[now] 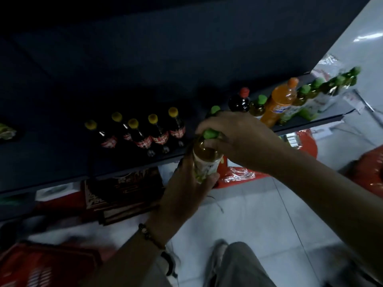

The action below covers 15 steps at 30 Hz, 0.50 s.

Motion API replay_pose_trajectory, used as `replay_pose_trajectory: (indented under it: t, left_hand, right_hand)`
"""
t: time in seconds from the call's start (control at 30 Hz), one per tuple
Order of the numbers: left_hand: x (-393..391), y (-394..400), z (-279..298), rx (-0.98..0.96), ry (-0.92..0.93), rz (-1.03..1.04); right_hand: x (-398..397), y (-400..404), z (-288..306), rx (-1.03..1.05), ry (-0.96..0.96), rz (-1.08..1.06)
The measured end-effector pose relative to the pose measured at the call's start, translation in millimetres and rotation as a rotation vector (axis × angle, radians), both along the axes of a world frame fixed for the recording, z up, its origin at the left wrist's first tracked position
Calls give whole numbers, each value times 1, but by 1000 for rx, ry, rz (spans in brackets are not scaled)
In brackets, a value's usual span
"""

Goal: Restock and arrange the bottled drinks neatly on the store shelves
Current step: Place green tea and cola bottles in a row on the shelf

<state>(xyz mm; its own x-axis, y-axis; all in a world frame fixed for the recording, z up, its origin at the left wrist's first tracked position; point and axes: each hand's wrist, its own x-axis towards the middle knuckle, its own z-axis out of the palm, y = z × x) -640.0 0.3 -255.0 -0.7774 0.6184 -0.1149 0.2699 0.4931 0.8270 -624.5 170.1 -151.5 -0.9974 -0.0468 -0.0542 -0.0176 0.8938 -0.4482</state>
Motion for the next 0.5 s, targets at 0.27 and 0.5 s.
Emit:
replay_pose_trajectory:
  t: [0.27, 0.5]
  left_hand:
    - [65, 1, 138, 249, -226, 104]
    - [107, -6, 199, 365, -384, 118]
  right_hand:
    - [78, 2, 134, -325, 12, -8]
    - [151, -1, 145, -867, -4, -283]
